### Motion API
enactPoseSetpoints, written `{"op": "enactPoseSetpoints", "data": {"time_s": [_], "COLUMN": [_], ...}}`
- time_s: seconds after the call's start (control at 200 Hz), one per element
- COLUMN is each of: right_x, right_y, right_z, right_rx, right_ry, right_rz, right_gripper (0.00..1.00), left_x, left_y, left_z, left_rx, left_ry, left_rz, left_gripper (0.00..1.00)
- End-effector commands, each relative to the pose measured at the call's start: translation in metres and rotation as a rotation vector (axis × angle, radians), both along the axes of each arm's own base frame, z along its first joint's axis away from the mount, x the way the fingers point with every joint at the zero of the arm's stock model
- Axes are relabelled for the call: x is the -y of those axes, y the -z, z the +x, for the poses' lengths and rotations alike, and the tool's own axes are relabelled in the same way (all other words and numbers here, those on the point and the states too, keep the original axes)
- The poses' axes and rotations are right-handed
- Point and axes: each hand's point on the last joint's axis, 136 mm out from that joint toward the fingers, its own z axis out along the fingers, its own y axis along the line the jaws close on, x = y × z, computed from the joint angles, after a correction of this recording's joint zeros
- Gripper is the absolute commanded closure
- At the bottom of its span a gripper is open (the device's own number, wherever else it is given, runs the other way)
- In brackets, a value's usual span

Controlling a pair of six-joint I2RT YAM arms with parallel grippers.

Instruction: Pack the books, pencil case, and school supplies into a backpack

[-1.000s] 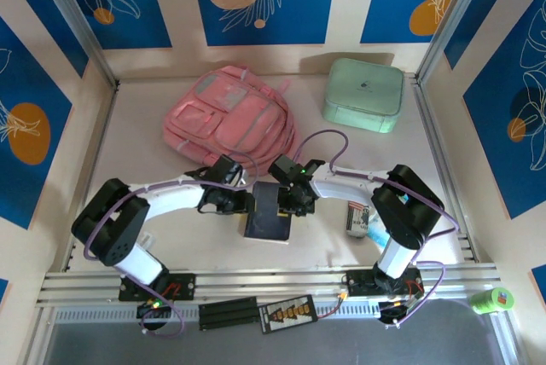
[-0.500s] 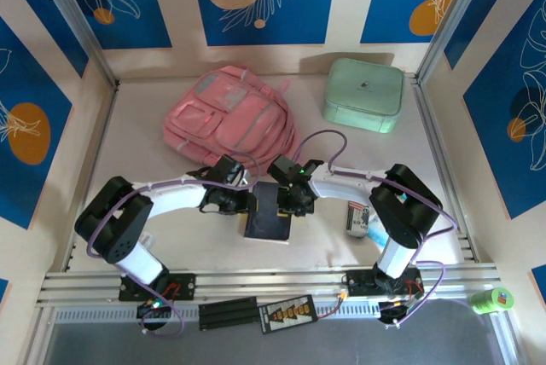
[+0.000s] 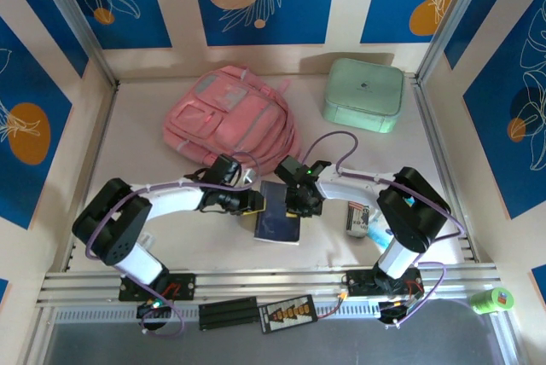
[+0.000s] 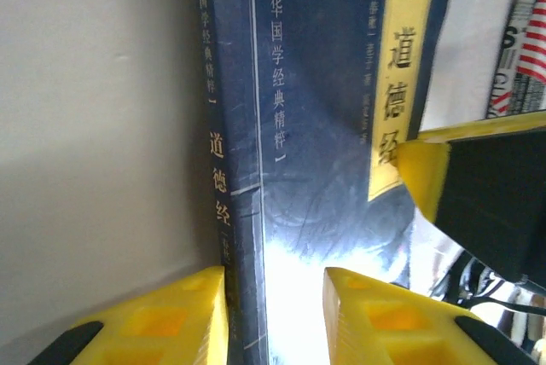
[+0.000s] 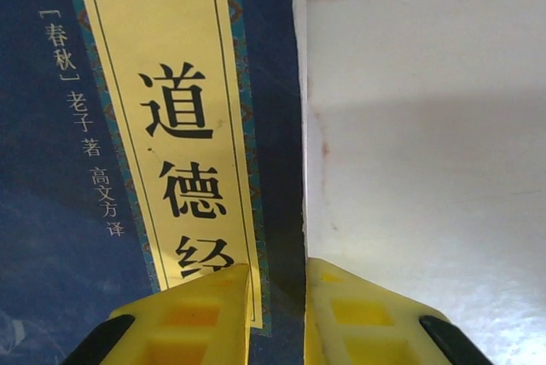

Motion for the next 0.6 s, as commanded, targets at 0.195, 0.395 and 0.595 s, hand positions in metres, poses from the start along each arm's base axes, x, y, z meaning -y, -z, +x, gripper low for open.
{"op": "enactPoseSetpoints", "data": {"time_s": [0.195, 0.395, 0.595], "right_x": [-0.004, -0.003, 0.001], "right_y": [0.016, 0.016, 0.014], "right_z": [-0.007, -0.006, -0.006], "right_rx": [-0.030, -0.026, -0.015], "right_ry": [0.032, 0.040, 0.048], "right_rz": [0.023, 0.021, 0.024], "right_gripper": [0.83, 0.84, 0.83], "left_x": [0.034, 0.035, 0.030], "left_y": [-0.055, -0.041, -0.037], "left_z": [-0.009, -0.012, -0.010], "left_rx": [0.077, 0.031, 0.050], "left_ry": [0.143, 0.148, 0.142], "left_rz": [-0.229, -0.218, -0.176], "left_gripper": [0.75, 0.77, 0.81]}}
